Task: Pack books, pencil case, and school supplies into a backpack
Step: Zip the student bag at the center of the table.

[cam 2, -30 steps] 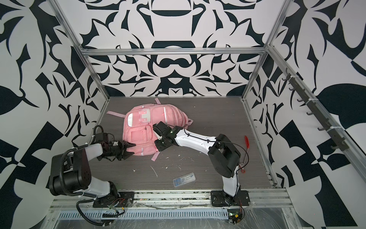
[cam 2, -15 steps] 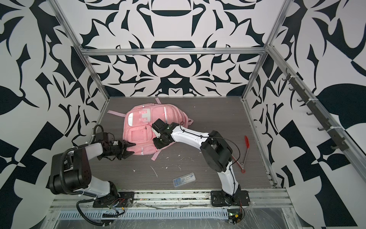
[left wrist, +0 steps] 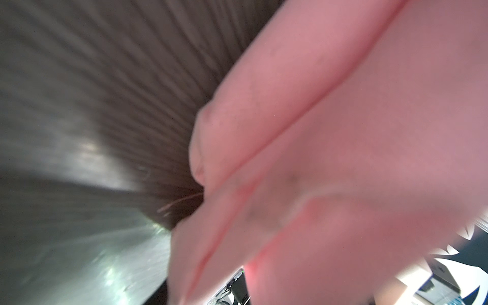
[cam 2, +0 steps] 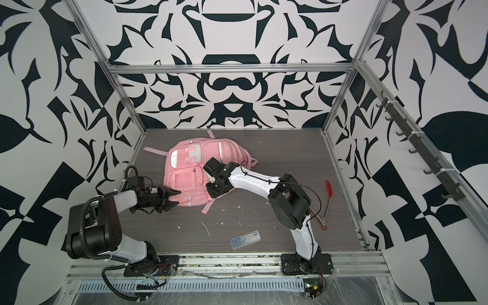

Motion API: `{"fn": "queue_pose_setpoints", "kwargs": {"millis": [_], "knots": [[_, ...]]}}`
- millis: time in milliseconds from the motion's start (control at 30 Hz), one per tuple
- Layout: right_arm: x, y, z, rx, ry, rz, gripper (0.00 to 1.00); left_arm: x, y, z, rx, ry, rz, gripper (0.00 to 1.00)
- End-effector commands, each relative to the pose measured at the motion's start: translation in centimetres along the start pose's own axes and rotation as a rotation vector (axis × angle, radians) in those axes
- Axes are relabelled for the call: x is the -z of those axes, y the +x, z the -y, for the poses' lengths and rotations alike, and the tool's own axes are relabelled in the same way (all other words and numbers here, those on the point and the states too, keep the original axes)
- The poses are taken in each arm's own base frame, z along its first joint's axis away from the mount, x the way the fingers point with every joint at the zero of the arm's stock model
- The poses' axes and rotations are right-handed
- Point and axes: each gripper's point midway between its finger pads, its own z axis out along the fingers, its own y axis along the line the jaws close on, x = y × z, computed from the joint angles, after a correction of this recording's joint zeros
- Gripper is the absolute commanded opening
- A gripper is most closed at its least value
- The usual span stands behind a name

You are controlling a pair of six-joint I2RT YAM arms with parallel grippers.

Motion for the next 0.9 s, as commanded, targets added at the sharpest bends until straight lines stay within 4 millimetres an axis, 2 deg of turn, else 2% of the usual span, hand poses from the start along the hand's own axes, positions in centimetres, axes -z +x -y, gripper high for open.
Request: {"fn": "queue_pose_setpoints", "kwargs": {"millis": [0, 133, 300, 467, 700, 867], "knots": [[0.7, -1.0, -1.0, -0.019, -0.053, 0.034, 0.35, -0.1, -1.4, -1.7, -0.010, -0.087, 0.076, 0.55], [-0.5, -1.0, -1.2, -0.042, -0.090, 0.006, 0.33, 0.0, -1.5, -1.6, -0.013, -0.087, 0.078, 0.55], [-0.6, -1.3, -1.4, -0.047, -0.108, 0.012, 0.26, 0.2, -1.6, -1.2, -0.021, -0.084, 0.081, 0.55], [-1.3, -0.9, -0.9, -0.047, -0.091, -0.006, 0.25, 0.2, -1.6, -1.0, -0.024, -0.080, 0.081, 0.55], [-1.3, -0.5, 0.4, -0.028, -0.029, -0.011, 0.00, 0.0, -1.8, -1.0, -0.023, -0.079, 0.074, 0.54], [-0.4, -0.5, 1.2, -0.032, -0.014, 0.015, 0.00, 0.0, -2.0, -0.7, -0.020, -0.074, 0.074, 0.52]]}}
